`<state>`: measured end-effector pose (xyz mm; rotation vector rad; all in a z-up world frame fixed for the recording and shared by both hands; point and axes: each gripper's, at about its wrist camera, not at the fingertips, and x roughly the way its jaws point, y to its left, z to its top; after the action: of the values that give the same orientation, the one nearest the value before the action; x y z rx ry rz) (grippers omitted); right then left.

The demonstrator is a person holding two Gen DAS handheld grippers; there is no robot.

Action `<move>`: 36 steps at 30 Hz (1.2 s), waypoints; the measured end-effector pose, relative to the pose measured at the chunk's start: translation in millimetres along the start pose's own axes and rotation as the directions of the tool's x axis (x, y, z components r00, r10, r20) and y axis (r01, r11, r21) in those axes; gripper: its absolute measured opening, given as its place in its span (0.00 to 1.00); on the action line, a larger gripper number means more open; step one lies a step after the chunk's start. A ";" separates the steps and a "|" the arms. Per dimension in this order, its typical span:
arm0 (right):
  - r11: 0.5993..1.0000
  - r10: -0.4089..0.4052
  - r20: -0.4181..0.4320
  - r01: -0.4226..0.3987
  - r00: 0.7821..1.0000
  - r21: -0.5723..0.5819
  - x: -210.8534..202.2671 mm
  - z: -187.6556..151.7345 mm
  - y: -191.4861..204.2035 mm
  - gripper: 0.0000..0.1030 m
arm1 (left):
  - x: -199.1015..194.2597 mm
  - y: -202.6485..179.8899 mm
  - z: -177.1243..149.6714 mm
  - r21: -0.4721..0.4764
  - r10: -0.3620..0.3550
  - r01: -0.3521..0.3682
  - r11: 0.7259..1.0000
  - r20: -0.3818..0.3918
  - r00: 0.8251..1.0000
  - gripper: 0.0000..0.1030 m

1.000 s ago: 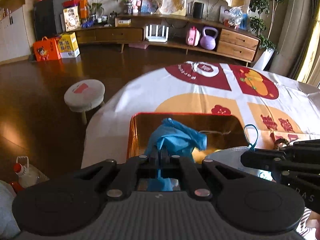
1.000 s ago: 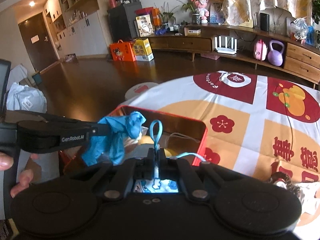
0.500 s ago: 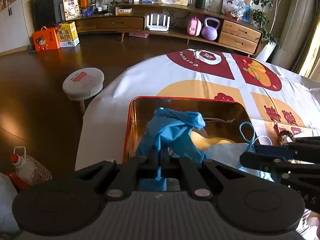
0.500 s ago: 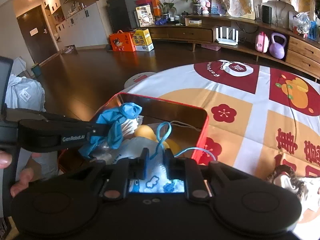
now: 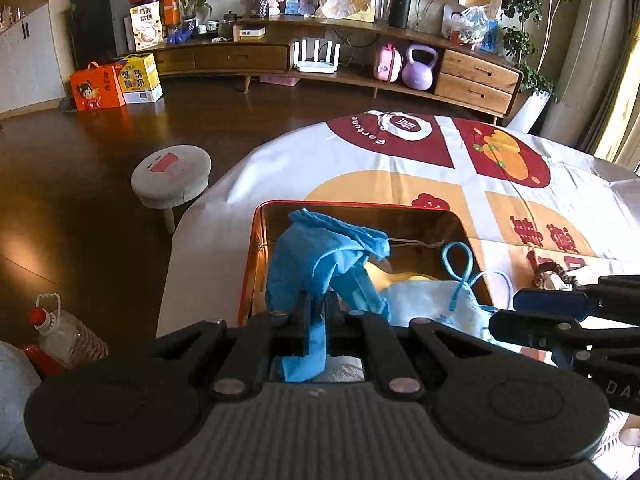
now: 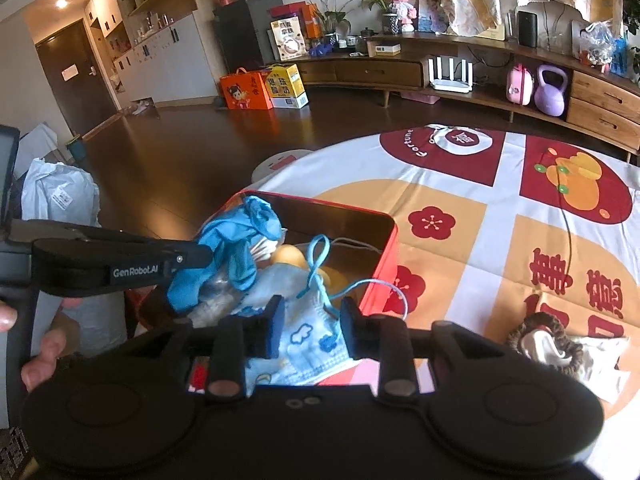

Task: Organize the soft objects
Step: 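Lower the gloves into the tin with the left tool while the right tool lowers the mask, then open both tools and withdraw them from the tin toward the white cloth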

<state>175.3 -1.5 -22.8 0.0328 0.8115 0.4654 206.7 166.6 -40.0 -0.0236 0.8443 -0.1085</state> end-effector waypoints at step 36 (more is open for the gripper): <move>0.998 -0.044 0.148 0.038 0.988 0.043 -139.1 -48.6 -87.9 0.86 | -81.0 -144.9 -28.5 0.108 -0.166 0.148 0.983 0.182 0.969 0.81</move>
<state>92.5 -145.0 21.7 0.0867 0.6734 0.4025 119.4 31.7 10.6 -0.0127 0.6447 -0.2907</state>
